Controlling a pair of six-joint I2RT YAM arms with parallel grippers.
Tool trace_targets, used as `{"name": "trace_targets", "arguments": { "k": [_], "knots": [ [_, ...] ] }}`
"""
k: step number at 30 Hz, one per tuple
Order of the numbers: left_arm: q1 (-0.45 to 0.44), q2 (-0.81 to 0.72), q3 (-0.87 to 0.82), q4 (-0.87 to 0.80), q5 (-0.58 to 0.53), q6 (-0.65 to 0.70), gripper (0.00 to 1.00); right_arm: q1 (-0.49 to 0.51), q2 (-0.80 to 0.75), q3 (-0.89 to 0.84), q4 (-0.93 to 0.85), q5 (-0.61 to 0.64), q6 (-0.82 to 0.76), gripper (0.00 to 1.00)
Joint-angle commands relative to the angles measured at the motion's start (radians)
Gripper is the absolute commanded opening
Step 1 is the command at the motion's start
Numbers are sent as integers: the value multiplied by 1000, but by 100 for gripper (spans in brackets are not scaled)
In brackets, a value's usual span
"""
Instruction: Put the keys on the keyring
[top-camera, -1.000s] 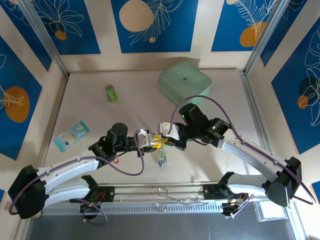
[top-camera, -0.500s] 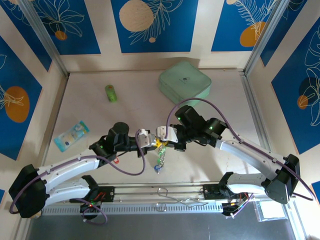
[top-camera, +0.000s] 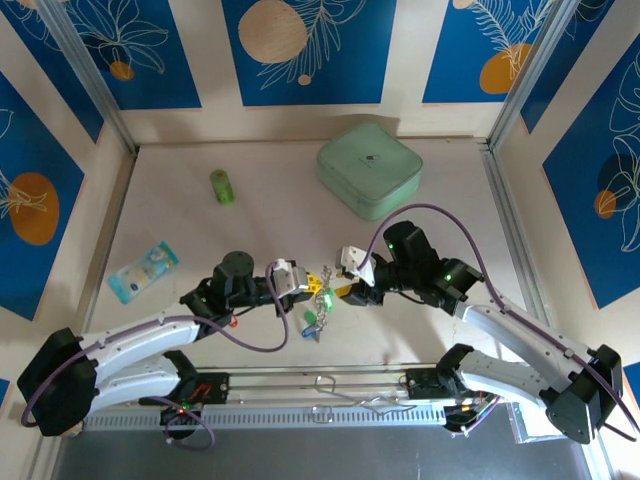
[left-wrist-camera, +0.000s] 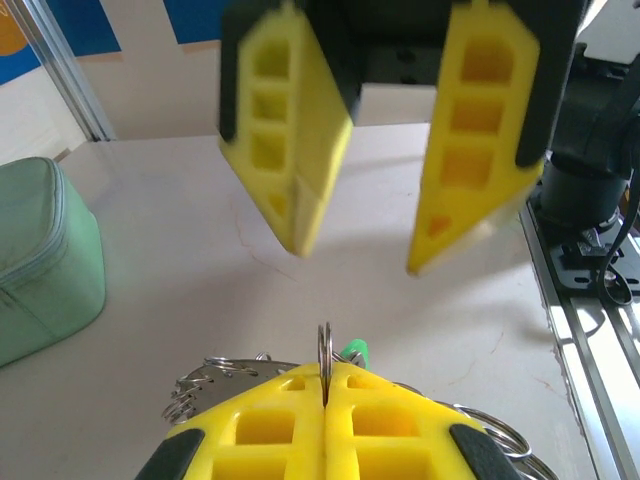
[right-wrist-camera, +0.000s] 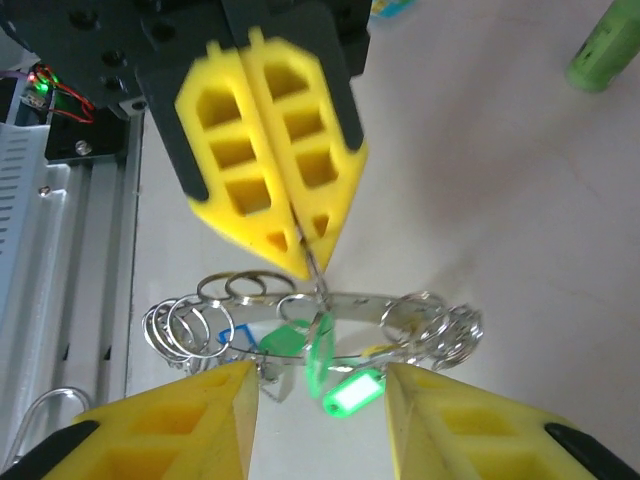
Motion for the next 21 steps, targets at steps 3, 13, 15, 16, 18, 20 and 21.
{"name": "trace_targets", "arguments": {
  "k": [3,13,15,16,18,20,21],
  "knots": [
    [-7,-11,-21,177,31,-69,0,0,7,-53,94,-44,89,40],
    [-6,-18,-37,211,47,-85,0,5,60,-33,99,-48,73,19],
    [-7,-15,-44,241,55,-94,0,9,70,-27,98,-53,71,12],
    [-6,-12,-49,262,64,-99,0,12,77,-25,100,-56,69,11],
    [-6,1,-61,333,84,-115,0,22,95,-19,109,-81,74,8],
    [-7,15,-61,372,93,-121,0,35,110,-19,122,-94,77,8],
    [-5,22,-61,380,98,-119,0,39,119,-19,123,-94,77,7]
  ]
}}
